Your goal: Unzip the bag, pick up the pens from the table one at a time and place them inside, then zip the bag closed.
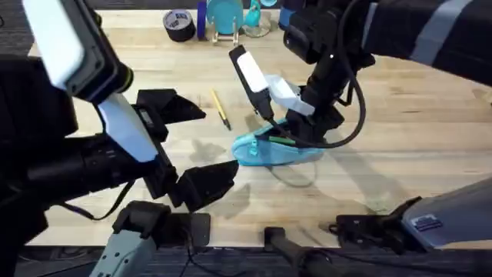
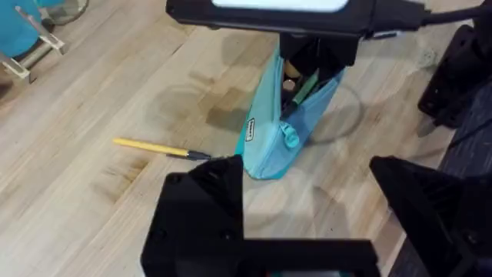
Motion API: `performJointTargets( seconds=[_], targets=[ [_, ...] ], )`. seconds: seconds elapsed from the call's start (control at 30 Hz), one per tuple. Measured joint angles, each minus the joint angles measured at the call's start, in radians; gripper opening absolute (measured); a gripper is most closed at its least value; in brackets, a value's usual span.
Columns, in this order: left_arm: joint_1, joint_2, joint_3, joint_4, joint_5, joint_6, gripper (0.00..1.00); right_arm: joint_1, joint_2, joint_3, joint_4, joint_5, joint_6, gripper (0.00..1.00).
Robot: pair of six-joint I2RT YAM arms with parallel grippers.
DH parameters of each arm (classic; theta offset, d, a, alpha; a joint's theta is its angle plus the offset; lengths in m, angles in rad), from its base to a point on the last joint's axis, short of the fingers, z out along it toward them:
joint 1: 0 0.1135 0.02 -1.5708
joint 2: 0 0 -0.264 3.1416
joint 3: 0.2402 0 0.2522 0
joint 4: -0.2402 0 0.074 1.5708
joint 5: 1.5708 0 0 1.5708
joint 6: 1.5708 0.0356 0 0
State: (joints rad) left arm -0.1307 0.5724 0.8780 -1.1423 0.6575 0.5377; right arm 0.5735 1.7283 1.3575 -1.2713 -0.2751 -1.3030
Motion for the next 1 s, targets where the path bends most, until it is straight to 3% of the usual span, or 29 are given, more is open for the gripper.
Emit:
performJointTargets(
  seconds=[0.5,0.87,0.9,1.0],
  targets=[
    [0.000,0.000,0.000,0.000,0.000,0.000,0.995,0.000,0.000,0.000,0.003,0.153,0.043,0.032],
    [0.000,0.000,0.000,0.000,0.000,0.000,0.995,0.000,0.000,0.000,0.016,0.139,0.043,0.039],
    [0.000,0.000,0.000,0.000,0.000,0.000,0.995,0.000,0.000,0.000,0.017,0.137,0.048,0.085],
    [0.000,0.000,0.000,0.000,0.000,0.000,0.995,0.000,0.000,0.000,0.016,0.132,0.047,0.513]
  ],
)
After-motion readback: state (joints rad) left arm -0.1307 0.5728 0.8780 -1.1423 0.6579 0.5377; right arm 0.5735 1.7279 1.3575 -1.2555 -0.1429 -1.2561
